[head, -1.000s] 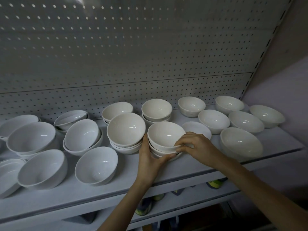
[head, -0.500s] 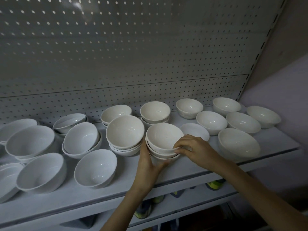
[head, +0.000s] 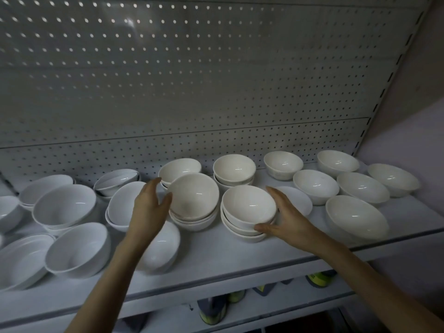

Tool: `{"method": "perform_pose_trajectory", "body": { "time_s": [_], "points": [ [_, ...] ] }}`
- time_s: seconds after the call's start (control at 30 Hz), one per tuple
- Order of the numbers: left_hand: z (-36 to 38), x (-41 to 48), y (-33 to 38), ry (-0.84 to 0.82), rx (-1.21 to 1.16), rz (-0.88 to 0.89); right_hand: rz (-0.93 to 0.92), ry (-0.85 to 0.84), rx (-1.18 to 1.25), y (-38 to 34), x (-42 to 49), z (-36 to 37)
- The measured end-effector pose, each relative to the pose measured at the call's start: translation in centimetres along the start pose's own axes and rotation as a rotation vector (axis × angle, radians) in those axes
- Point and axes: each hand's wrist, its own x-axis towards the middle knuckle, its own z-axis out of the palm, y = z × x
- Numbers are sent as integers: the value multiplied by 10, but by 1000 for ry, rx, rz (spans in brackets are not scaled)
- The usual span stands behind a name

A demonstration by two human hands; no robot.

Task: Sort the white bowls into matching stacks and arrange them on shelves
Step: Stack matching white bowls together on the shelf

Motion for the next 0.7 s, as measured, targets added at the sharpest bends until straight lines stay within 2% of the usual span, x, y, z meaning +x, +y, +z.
{"method": "perform_pose_trajectory", "body": {
  "time_s": [0.07, 0.17, 0.4, 0.7],
  "points": [
    [1, 14, -5, -118, -10, -93, 41, -26, 24, -2, 1, 2],
    [3, 26, -7, -207, 5, -82, 103, -13, 59, -2, 3, 4],
    [8, 39, -8, -255, -107, -196, 143, -22, 160, 3, 5, 4],
    [5, 38, -13, -176, -376, -239, 122, -9, 258, 7, 7, 7]
  ]
}}
